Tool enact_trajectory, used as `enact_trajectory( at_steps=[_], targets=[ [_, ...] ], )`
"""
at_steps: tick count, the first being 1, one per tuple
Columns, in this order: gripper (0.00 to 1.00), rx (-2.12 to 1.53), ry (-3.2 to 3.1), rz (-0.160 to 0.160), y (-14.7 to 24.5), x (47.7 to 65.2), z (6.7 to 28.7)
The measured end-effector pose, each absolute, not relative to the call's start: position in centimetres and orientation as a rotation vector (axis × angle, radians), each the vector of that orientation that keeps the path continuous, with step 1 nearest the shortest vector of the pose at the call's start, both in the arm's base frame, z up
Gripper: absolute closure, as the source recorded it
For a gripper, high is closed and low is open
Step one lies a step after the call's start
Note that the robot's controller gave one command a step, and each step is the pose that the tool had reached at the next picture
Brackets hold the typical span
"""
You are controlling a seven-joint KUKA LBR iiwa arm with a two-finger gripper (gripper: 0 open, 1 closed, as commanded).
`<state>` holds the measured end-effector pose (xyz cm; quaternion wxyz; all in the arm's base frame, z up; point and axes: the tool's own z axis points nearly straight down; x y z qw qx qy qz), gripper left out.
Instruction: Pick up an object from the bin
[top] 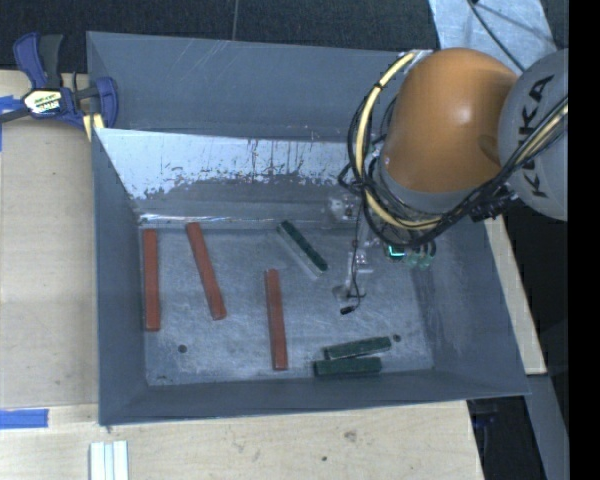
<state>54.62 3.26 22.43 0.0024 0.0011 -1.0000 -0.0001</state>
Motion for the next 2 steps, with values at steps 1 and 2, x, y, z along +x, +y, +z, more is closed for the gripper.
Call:
enact_trajectory(
  at_steps=[1,2],
  targets=[
    [0.00,0.374,-3.113,0.002,7.9,61.9,7.0],
    [0.00,0.926,-3.003,-0.001,9.9,55.0,9.0]
  ],
)
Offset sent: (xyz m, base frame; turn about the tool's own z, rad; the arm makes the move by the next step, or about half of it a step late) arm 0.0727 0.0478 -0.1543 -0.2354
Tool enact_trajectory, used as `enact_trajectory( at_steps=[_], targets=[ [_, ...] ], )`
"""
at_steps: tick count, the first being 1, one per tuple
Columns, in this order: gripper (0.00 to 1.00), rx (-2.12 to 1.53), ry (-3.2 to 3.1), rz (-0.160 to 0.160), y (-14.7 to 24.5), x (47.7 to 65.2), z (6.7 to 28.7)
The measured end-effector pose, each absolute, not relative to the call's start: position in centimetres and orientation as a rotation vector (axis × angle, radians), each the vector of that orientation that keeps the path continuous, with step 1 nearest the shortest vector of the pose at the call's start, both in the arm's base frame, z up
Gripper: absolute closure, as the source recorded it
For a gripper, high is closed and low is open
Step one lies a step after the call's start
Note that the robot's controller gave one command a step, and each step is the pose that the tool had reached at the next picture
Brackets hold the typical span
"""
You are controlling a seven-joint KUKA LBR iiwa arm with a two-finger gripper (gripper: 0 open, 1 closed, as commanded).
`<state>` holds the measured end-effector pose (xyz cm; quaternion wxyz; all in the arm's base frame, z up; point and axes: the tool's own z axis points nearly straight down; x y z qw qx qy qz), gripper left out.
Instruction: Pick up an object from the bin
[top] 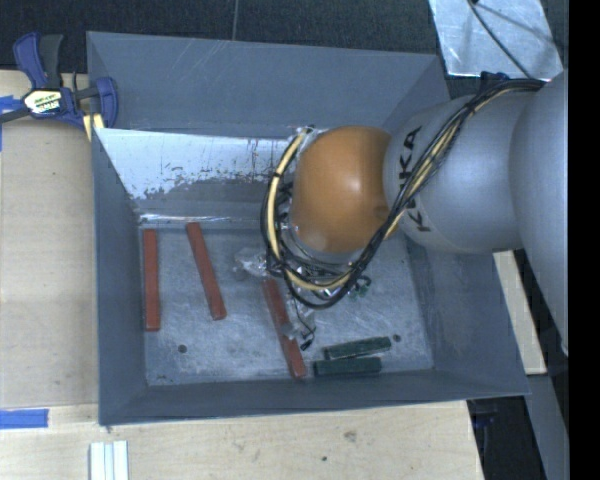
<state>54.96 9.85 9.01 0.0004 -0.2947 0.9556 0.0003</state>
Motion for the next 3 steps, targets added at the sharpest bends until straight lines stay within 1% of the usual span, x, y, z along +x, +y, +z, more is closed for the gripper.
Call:
enact_trajectory(
  at_steps=[1,2,3],
  targets=[
    [0.00,-1.296,2.857,-0.001,4.2,60.3,7.0],
    [0.00,-1.652,2.670,0.002,11.2,57.9,7.9],
    [1.00,-1.650,2.673,0.002,11.2,57.9,7.9]
  ],
)
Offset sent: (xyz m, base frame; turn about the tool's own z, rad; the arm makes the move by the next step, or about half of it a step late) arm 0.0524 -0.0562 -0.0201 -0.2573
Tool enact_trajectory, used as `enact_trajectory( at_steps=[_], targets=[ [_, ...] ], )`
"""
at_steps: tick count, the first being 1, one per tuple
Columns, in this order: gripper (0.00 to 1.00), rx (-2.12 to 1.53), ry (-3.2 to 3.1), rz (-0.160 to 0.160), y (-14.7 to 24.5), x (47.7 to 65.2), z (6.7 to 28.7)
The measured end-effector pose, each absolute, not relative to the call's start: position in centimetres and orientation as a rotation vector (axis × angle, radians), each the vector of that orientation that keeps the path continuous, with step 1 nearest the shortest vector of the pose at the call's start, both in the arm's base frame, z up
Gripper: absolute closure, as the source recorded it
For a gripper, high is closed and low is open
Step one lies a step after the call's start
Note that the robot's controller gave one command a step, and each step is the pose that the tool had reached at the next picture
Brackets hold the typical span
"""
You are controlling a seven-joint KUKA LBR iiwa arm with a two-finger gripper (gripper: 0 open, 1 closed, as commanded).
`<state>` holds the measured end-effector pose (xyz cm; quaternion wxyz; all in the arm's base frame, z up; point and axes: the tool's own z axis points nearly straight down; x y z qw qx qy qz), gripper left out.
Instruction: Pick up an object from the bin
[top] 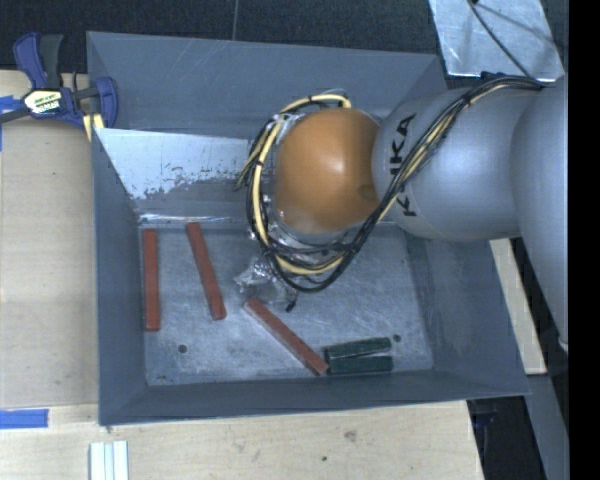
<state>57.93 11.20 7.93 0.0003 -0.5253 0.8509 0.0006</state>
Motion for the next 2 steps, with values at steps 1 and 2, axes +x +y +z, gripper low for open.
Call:
enact_trajectory(
  at_steps=[1,2],
  targets=[
    [0.00,-1.650,2.673,0.002,11.2,57.9,7.9],
    [0.00,-1.835,2.541,-0.001,16.1,62.7,11.4]
  ],
)
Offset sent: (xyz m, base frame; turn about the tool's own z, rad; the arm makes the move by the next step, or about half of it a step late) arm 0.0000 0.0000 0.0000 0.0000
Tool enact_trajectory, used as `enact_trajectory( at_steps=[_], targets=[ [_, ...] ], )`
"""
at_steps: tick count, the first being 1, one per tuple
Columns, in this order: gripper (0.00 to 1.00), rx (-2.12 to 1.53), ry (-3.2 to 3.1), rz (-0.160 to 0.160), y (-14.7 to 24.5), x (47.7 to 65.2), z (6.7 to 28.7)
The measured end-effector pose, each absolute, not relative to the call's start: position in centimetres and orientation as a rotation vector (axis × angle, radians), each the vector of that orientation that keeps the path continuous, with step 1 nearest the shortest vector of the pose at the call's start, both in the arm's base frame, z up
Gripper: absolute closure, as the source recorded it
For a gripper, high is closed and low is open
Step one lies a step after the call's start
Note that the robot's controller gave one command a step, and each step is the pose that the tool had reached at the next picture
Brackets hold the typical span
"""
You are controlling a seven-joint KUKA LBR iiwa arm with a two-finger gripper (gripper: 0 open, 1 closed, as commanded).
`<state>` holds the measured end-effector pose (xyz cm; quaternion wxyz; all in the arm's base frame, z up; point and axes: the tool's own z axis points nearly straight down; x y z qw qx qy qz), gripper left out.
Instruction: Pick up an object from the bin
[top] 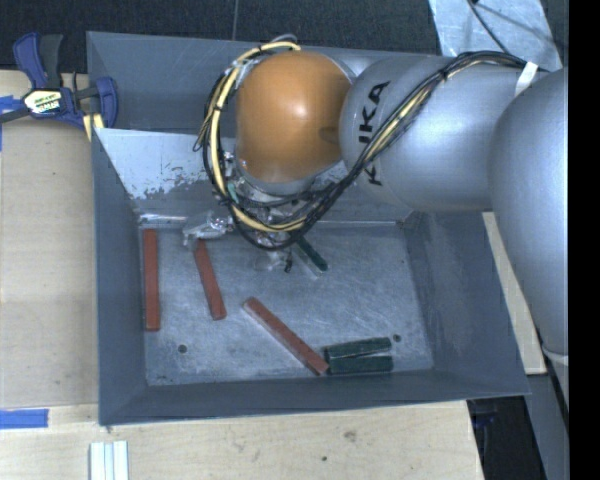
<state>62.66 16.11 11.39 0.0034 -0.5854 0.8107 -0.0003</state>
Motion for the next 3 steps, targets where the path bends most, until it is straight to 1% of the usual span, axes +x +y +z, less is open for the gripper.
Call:
enact_trajectory(
  at_steps=[1,2,3],
  targets=[
    [0.00,-2.183,2.256,0.001,21.0,61.9,7.1],
    [1.00,-2.184,2.257,0.004,21.1,61.8,7.1],
    [1.00,-2.481,1.913,-0.006,20.8,61.6,22.0]
  ],
)
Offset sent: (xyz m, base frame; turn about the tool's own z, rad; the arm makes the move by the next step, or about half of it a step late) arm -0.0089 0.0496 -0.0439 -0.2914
